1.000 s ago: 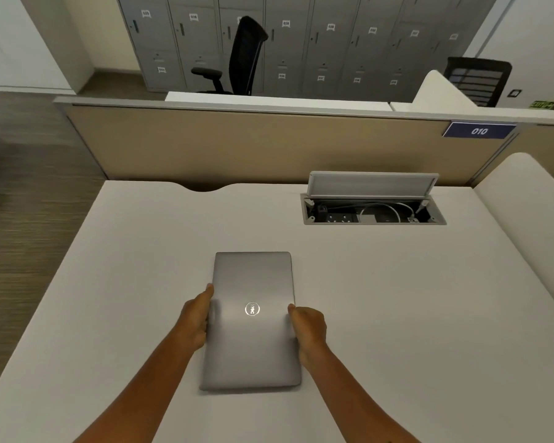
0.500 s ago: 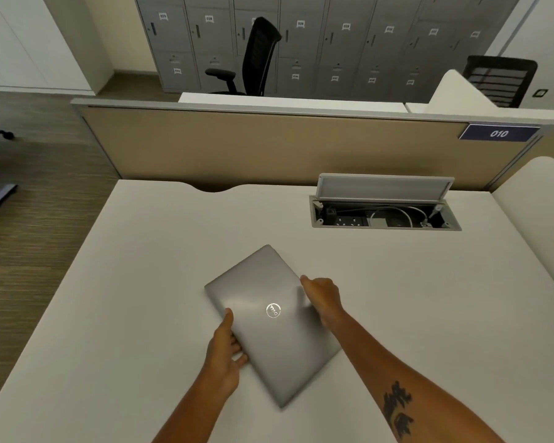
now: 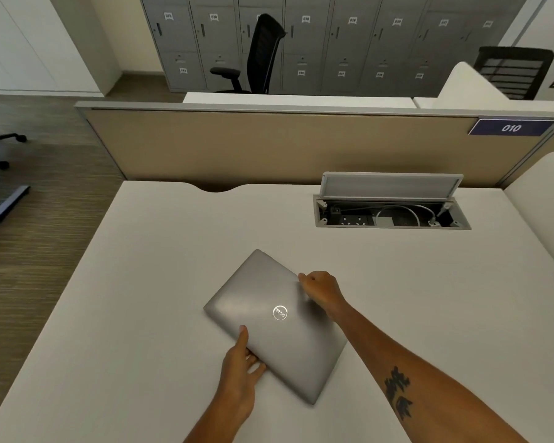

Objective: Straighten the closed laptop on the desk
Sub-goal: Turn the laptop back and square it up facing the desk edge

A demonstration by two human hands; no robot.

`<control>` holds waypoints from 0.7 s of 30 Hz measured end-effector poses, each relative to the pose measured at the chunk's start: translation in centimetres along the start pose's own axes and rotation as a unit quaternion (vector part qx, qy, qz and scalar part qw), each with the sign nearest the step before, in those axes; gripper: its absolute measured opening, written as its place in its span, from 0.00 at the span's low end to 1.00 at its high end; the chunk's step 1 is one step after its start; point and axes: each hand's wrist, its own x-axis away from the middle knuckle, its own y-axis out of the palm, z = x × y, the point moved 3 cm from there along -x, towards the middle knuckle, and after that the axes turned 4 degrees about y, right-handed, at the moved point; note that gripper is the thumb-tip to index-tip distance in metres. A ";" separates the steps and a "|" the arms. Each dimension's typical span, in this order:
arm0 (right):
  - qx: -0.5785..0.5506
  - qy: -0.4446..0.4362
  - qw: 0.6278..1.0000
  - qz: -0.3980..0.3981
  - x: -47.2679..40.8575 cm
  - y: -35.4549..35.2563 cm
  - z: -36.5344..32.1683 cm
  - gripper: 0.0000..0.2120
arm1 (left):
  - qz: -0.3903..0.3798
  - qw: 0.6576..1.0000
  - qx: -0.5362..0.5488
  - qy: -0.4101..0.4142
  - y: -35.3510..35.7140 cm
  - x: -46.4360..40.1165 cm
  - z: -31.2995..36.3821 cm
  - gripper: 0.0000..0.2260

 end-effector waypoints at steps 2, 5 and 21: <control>-0.013 -0.010 1.000 -0.004 0.6 -0.2 0.6 0.19 | -0.002 0.998 -0.064 0.018 -0.4 -0.6 1.0 0.19; 0.008 -0.001 1.000 0.013 1.7 -0.9 2.2 0.12 | 0.028 0.987 -0.142 0.068 -1.7 -2.5 3.8 0.21; -0.270 0.182 0.941 0.092 9.7 -0.1 13.9 0.09 | 0.009 0.918 -0.378 0.123 -1.7 -12.3 14.7 0.27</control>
